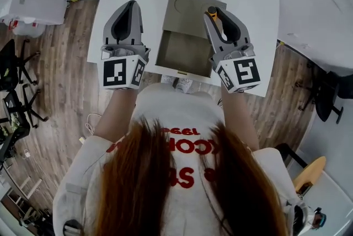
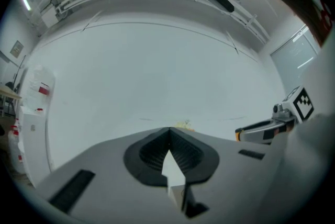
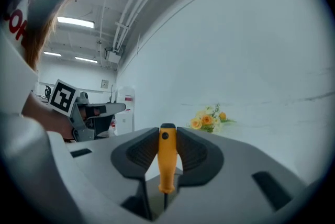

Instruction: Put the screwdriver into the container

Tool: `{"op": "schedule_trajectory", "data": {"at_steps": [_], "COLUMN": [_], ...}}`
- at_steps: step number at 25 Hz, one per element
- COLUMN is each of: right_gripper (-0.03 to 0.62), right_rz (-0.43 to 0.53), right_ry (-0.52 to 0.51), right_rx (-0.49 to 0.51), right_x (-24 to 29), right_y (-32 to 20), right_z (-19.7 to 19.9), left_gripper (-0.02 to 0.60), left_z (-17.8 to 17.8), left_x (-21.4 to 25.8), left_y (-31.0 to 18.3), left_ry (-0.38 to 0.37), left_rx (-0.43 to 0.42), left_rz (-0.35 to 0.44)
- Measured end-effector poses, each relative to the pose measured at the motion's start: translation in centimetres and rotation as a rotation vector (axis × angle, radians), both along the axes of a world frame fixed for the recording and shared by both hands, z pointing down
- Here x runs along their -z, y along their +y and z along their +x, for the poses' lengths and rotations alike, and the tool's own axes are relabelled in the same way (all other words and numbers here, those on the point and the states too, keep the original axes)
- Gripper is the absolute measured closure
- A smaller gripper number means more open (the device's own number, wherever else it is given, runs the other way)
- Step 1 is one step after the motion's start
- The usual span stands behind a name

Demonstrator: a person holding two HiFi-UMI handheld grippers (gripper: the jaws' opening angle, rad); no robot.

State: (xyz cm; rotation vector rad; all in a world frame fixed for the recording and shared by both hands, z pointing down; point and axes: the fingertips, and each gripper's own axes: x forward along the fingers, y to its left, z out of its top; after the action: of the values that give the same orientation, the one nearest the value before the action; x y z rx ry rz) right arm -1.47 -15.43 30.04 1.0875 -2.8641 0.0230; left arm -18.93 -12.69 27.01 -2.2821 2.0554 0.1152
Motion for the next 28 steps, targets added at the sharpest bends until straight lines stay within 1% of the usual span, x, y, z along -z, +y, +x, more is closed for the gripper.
{"op": "schedule_trajectory", "data": {"at_steps": [3,6,9,11,13,17,19,21,28], "right_gripper": [0.49,0.49,0.49,0.49,0.49,0.49,0.488,0.488,0.479], "right_rz": [-0.096,-0.214,-0.328,-0.386,-0.411,-0.406,-0.423,-0.447,-0.5], "right_ry": [0.056,0.109,0.19,0.257,0.345,0.554,0.617,0.648,0.696], "right_rx": [0.029,0.072,0.134,0.18,0.227,0.313,0.33,0.339,0.373], "right_x": [-3.3,-6.9,-10.7,-13.0,-15.1,-19.4,-21.4,-23.0,-26.2], "right_y": [0.4,1.4,2.6,3.6,4.7,6.5,7.0,7.2,7.5], "right_z": [-0.8,-1.4,-2.0,-2.6,-3.2,-3.9,-4.0,-4.2,-5.0], "left_gripper": [0.575,0.575,0.575,0.575,0.575,0.575,0.575,0.575,0.575], "left_z": [-0.5,-0.7,-0.5,-0.5,-0.5,-0.7,-0.7,-0.9,-1.9], "left_x": [-1.1,-2.4,-3.4,-4.1,-4.7,-5.3,-5.6,-6.0,-7.3], "left_y": [-0.1,0.0,0.1,0.1,0.2,0.6,0.9,1.1,1.6], "left_ry": [0.013,0.03,0.041,0.045,0.048,0.033,0.01,0.003,0.013], "left_rx": [0.007,0.012,0.015,0.018,0.022,0.045,0.052,0.059,0.1], "left_rz": [-0.023,-0.053,-0.078,-0.095,-0.111,-0.123,-0.129,-0.142,-0.179]}}
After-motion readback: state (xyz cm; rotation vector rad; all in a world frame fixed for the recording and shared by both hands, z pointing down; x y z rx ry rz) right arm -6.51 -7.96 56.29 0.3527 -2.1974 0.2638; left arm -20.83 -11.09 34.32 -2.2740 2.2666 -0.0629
